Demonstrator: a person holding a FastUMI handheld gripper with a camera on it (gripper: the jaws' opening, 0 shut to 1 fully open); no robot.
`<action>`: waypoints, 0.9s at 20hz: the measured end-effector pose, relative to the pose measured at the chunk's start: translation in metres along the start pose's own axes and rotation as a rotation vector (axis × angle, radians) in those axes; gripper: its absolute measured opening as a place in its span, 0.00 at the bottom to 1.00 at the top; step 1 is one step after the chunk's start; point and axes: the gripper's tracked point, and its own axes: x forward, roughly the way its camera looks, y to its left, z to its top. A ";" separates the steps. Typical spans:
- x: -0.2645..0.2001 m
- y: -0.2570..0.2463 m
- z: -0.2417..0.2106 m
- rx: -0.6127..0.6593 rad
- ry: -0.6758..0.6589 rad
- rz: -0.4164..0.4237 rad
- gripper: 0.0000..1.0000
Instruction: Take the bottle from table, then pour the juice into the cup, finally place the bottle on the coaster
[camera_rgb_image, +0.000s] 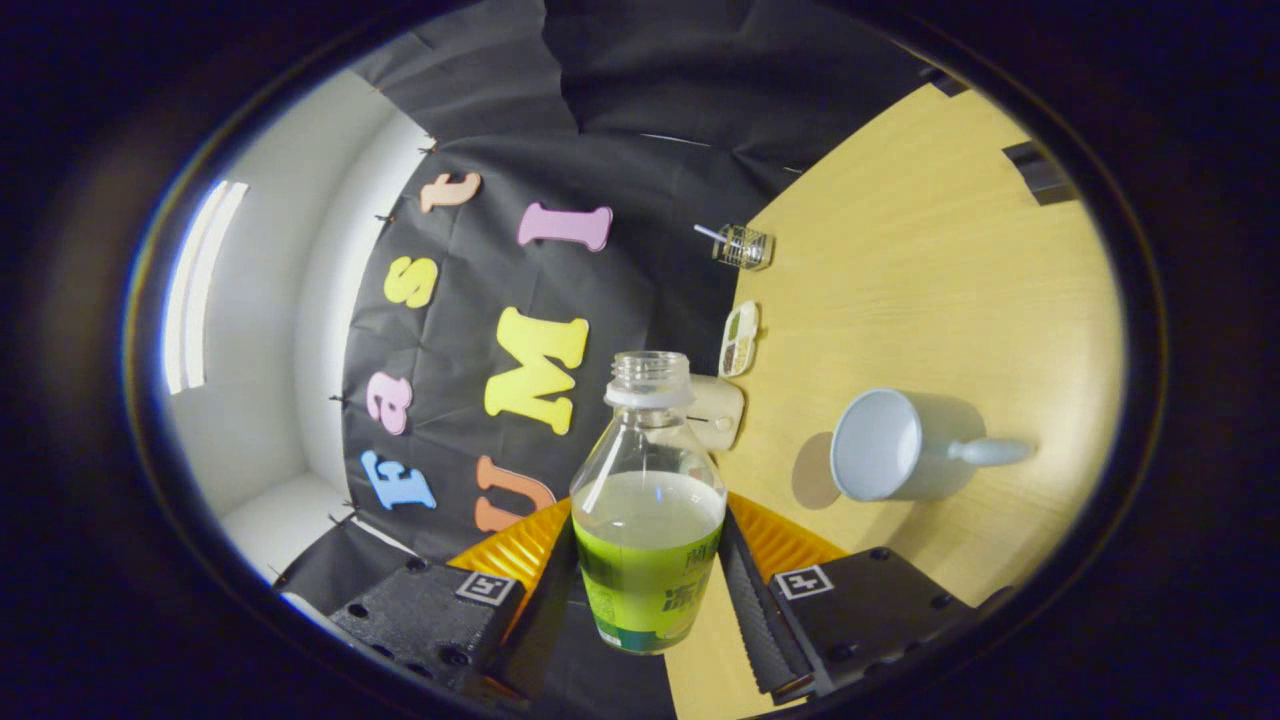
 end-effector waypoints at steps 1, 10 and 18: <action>-0.001 0.003 0.001 -0.031 -0.007 0.003 0.79; 0.015 0.033 -0.001 -0.358 -0.022 0.067 0.79; 0.048 0.032 -0.011 -0.637 -0.032 0.065 0.79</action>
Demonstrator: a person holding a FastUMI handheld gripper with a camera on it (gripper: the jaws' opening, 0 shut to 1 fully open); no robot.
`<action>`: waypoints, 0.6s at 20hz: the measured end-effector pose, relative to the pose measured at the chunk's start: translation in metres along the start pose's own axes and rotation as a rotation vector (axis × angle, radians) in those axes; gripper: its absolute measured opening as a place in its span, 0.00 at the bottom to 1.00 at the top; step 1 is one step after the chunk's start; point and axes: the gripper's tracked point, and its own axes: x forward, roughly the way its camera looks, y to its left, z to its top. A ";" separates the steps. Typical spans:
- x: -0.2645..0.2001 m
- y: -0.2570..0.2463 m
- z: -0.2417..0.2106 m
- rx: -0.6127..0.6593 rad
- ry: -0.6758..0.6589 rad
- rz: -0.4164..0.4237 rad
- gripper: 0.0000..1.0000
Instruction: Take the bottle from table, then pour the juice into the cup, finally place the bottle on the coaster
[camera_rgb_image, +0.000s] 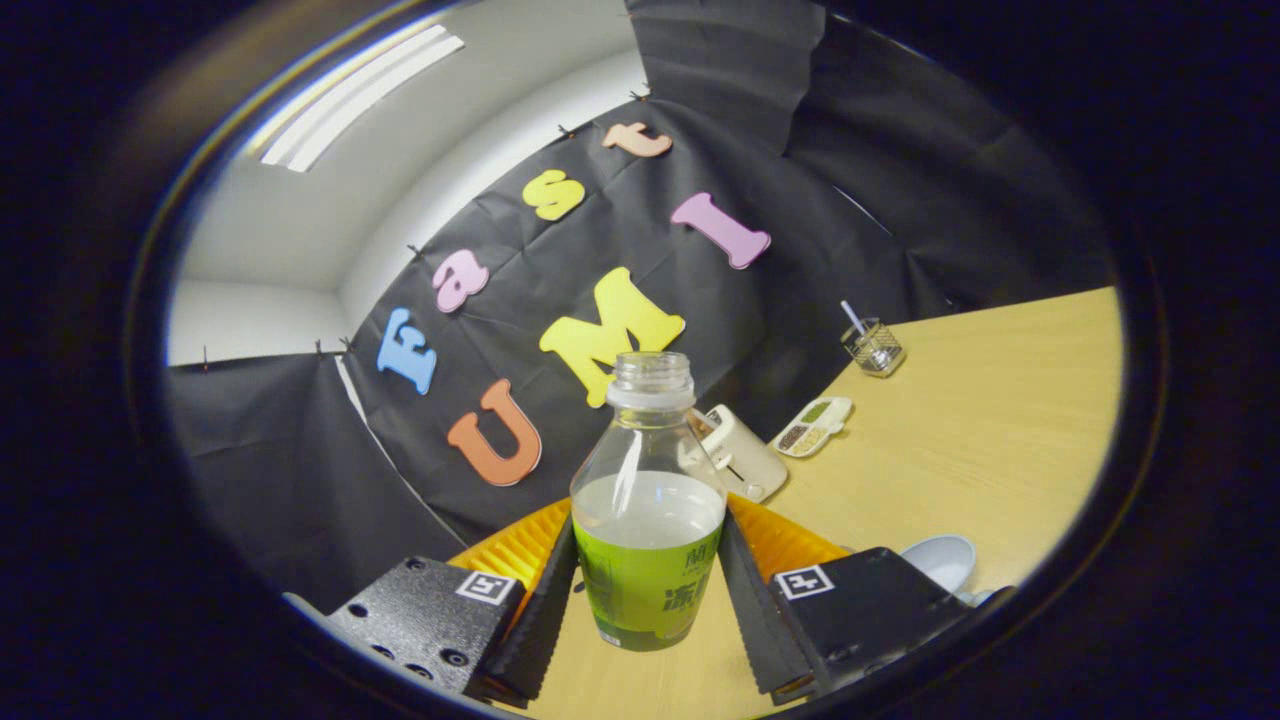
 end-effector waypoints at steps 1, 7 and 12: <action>0.004 -0.001 -0.004 -0.044 0.007 -0.010 0.80; 0.019 -0.014 0.002 -0.288 -0.016 -0.087 0.80; 0.034 -0.026 0.005 -0.425 -0.017 -0.138 0.80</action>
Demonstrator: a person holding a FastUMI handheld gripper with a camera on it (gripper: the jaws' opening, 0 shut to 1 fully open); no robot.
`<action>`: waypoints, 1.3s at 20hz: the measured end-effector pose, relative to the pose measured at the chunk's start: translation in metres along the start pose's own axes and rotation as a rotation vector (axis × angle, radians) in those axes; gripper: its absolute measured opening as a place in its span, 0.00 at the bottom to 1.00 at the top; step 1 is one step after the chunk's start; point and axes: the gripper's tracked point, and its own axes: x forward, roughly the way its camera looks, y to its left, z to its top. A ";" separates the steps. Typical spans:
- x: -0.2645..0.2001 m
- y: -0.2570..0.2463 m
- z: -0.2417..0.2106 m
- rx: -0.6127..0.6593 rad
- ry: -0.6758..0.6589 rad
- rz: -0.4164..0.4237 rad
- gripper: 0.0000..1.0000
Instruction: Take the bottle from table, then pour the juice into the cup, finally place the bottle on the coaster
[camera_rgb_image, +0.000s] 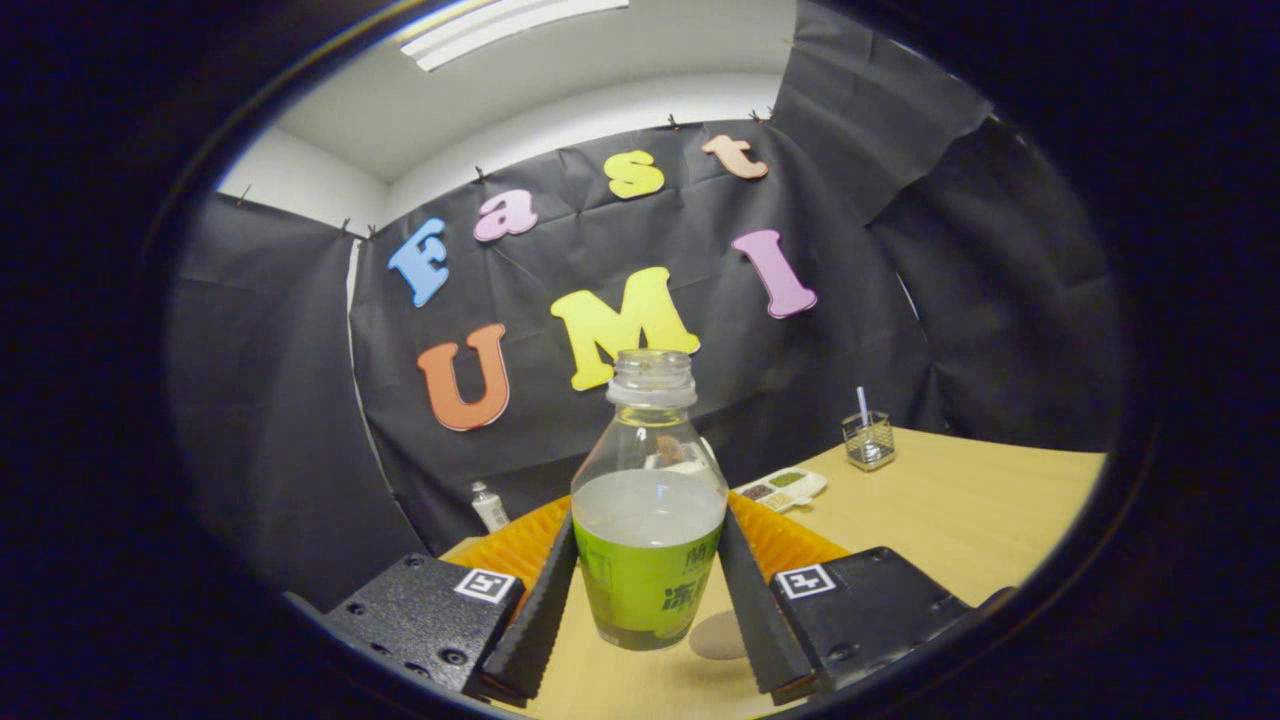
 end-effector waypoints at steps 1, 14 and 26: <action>0.003 0.002 -0.003 -0.048 0.016 -0.009 0.80; 0.065 -0.032 -0.082 -0.156 0.180 -0.072 0.81; 0.079 -0.048 -0.102 -0.142 0.132 -0.085 0.82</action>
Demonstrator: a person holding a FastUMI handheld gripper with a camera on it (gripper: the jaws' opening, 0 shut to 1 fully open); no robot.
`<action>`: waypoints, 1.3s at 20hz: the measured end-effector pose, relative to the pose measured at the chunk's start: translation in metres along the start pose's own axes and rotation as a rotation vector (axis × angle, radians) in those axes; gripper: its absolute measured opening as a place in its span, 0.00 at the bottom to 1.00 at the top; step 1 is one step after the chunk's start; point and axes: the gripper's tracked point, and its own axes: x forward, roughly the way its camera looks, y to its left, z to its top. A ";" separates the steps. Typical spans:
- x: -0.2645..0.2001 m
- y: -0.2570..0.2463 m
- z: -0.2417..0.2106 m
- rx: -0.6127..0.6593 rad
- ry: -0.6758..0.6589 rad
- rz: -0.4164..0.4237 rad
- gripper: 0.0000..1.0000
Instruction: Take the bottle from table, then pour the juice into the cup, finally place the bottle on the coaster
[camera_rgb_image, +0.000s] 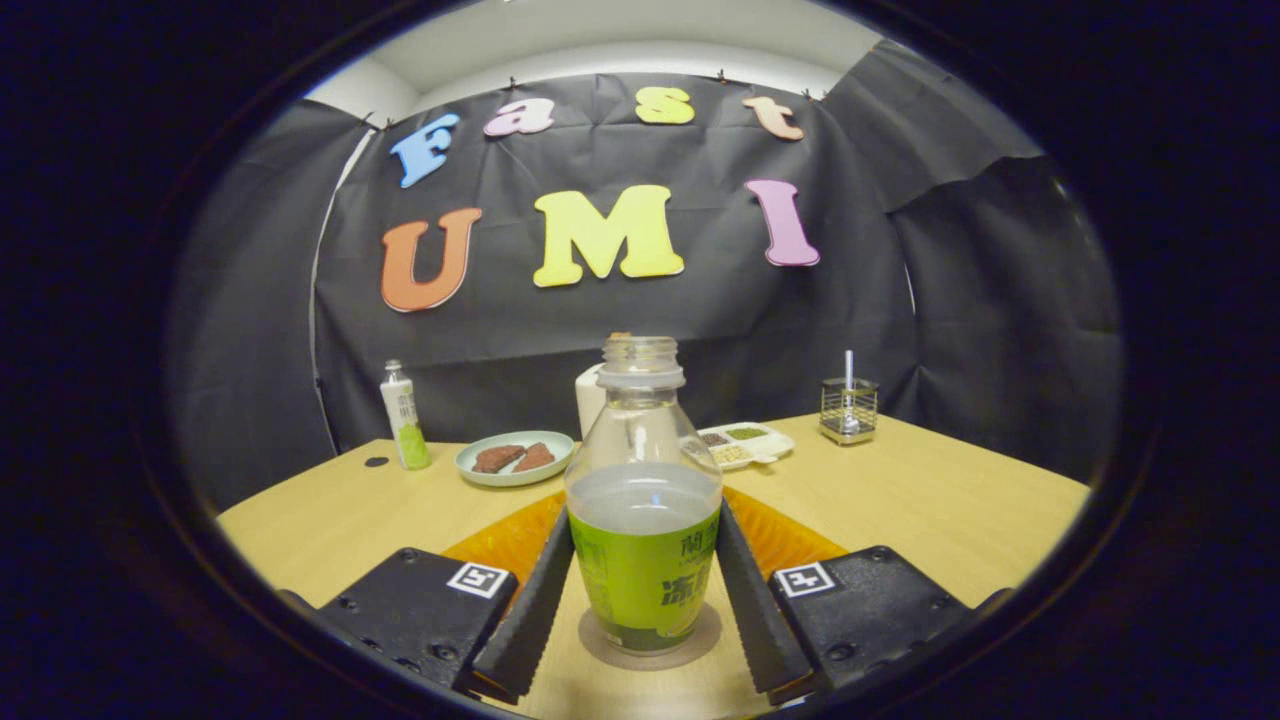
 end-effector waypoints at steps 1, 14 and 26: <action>0.001 0.002 -0.002 -0.017 0.009 0.005 0.83; 0.003 0.009 -0.024 -0.127 0.127 -0.001 0.86; -0.033 0.004 0.007 -0.103 0.065 -0.007 1.00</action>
